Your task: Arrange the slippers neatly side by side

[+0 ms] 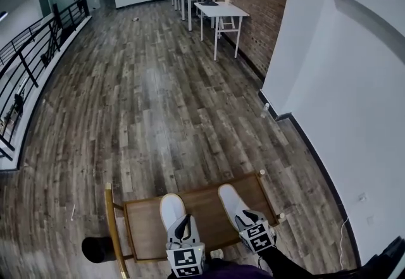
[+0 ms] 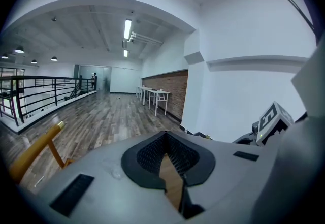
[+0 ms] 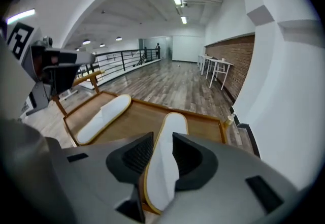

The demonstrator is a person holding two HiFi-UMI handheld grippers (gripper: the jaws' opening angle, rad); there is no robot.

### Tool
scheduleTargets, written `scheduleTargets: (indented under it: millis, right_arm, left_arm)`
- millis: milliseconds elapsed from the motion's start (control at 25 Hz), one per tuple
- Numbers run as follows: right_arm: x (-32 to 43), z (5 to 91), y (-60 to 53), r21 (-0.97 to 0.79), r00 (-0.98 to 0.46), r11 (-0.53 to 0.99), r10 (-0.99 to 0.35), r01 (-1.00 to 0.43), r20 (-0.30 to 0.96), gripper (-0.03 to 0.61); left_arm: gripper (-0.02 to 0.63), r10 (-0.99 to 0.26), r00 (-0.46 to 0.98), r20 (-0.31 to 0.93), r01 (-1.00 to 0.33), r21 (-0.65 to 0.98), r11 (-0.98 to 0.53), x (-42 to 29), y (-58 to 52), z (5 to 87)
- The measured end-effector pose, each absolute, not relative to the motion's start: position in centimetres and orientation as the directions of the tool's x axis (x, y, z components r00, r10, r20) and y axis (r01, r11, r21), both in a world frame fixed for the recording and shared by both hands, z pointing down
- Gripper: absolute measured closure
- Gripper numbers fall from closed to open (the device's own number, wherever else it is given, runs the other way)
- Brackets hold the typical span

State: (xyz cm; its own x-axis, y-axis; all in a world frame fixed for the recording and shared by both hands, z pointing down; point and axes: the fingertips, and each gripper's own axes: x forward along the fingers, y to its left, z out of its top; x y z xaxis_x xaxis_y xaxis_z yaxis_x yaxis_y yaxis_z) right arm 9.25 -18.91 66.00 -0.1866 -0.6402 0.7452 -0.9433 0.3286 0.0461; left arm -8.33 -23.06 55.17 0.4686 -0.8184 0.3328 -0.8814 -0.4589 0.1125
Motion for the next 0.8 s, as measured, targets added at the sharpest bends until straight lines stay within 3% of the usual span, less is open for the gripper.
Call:
scheduleTargets:
  millis: [240, 720, 760, 800]
  right_arm:
    - [9.0, 70.2, -19.0, 0.097, -0.14, 0.396, -0.528, -0.913, 0.838, 0.485]
    - [10.6, 73.2, -19.7, 0.15, -0.051, 0.424, -0.427, -0.893, 0.903, 0.487]
    - [10.6, 73.1, -19.7, 0.15, -0.052, 0.427, -0.426, -0.891, 0.903, 0.49]
    - [10.6, 73.0, -19.7, 0.149, -0.054, 0.428, -0.426, -0.891, 0.903, 0.532]
  left_arm:
    - [0.614, -0.845, 0.427, 0.323, -0.903, 0.102, -0.417, -10.5, -23.6, 54.5]
    - [0.614, -0.873, 0.358, 0.332, -0.933, 0.109, -0.342, -12.6, -23.9, 54.7]
    - [0.614, -0.874, 0.355, 0.331, -0.935, 0.109, -0.338, -12.7, -23.9, 54.8]
    - [0.614, -0.876, 0.352, 0.33, -0.936, 0.109, -0.335, -12.8, -24.0, 54.8]
